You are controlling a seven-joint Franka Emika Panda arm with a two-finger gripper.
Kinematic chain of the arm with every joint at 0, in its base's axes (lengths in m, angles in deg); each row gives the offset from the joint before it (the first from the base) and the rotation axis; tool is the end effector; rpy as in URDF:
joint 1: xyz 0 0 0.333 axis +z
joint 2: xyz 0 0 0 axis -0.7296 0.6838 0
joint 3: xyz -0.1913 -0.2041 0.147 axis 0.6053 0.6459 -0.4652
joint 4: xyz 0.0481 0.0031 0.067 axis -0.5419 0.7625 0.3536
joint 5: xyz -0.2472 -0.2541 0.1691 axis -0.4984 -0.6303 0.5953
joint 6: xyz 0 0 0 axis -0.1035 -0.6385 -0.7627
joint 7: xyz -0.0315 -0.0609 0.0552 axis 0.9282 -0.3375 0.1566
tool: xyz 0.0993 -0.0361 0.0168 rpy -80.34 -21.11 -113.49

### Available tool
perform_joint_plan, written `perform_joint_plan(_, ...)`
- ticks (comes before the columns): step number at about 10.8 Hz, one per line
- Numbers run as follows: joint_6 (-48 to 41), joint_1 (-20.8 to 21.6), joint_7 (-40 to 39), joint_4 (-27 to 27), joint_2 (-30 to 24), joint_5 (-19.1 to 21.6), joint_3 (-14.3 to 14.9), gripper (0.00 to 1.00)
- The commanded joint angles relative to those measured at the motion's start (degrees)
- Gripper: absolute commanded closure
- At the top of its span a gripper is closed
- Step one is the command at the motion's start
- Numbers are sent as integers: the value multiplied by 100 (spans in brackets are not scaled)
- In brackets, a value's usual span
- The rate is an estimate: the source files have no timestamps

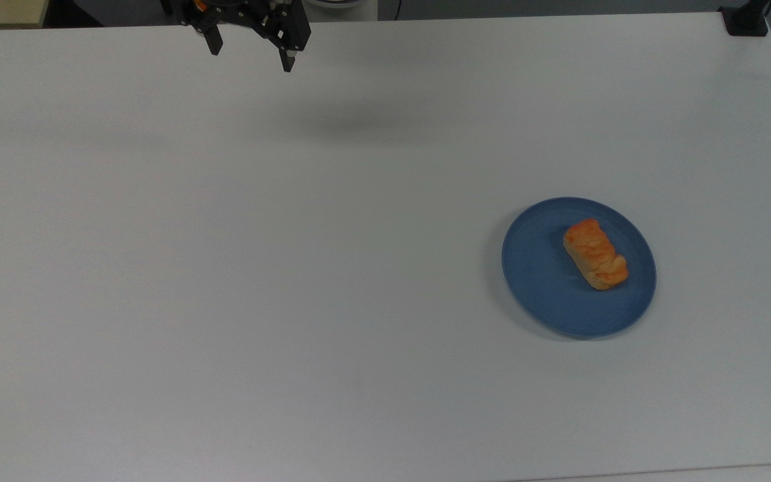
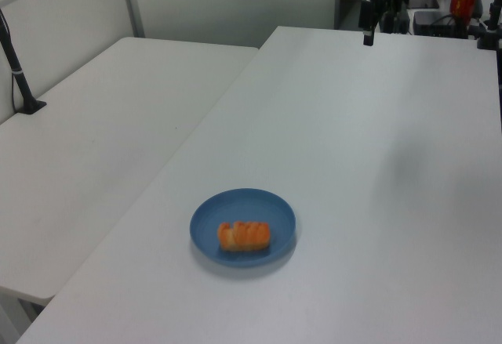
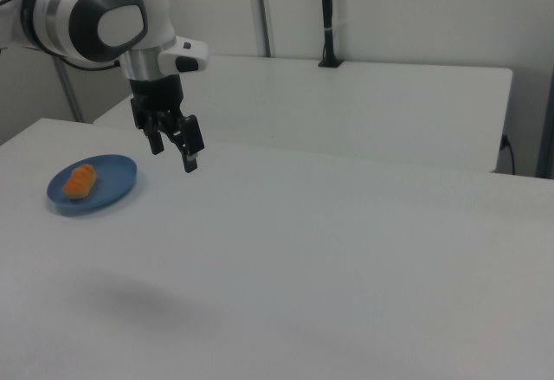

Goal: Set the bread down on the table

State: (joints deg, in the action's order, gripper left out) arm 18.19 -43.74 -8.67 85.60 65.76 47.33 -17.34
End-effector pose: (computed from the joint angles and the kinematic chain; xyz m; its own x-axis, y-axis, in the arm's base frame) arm 0.5818 -0.0269 0.5602 0.9753 -0.2207 0.0031 -0.2205 -0.9751 -0.0251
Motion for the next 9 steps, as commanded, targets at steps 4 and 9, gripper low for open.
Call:
perform_joint_plan(4, -153, -12, -104, -100, 47, 5, -57, 0)
perform_joint_plan(9, -91, 5, -60, -56, -41, 23, -66, 0)
